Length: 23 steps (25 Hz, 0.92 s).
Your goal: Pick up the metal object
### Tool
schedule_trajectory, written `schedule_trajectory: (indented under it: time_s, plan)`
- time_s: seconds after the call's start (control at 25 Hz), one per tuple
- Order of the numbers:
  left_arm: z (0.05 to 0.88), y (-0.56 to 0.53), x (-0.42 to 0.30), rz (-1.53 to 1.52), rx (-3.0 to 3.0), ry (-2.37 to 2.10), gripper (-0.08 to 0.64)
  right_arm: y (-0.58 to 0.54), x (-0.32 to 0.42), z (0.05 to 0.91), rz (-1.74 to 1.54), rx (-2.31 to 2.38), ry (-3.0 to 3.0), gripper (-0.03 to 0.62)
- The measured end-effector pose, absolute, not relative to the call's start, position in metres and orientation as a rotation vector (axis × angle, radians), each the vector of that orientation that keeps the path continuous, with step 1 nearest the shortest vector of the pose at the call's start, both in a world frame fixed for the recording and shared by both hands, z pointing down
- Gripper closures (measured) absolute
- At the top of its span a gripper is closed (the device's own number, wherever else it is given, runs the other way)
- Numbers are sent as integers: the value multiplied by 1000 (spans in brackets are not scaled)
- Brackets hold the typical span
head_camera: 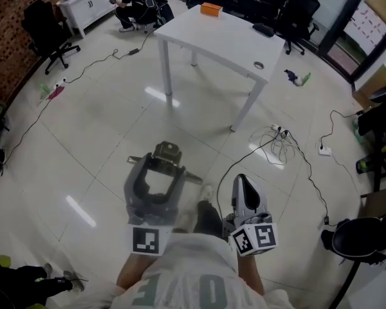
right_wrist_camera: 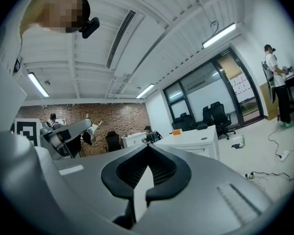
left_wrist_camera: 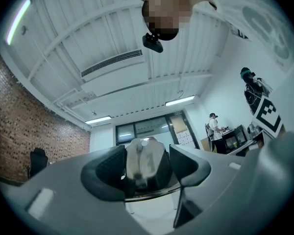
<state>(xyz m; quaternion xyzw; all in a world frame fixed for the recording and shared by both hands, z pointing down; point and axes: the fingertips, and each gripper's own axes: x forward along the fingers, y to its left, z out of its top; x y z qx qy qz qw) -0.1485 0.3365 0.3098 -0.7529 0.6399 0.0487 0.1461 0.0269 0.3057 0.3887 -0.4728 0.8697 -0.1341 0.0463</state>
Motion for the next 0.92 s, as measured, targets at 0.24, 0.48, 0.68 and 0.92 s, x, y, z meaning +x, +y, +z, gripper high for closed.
schedule_trajectory:
  time_s: [0.24,0.48,0.68,0.92]
  plan:
    - [310,344,-151,125,-2156,1843,278,311,19,390,-402,-1428,2670,581]
    - [313,338,-146,82,-2159,1829,278,307,21,390,-403,-1430,2673,581]
    - [310,336,-139,99,-2170,1805,278,305,26,390,-396,-1441,2654,581]
    - [310,332,-131,93,-2181,1774,278,301,31,395,-420,-1447,2648,581]
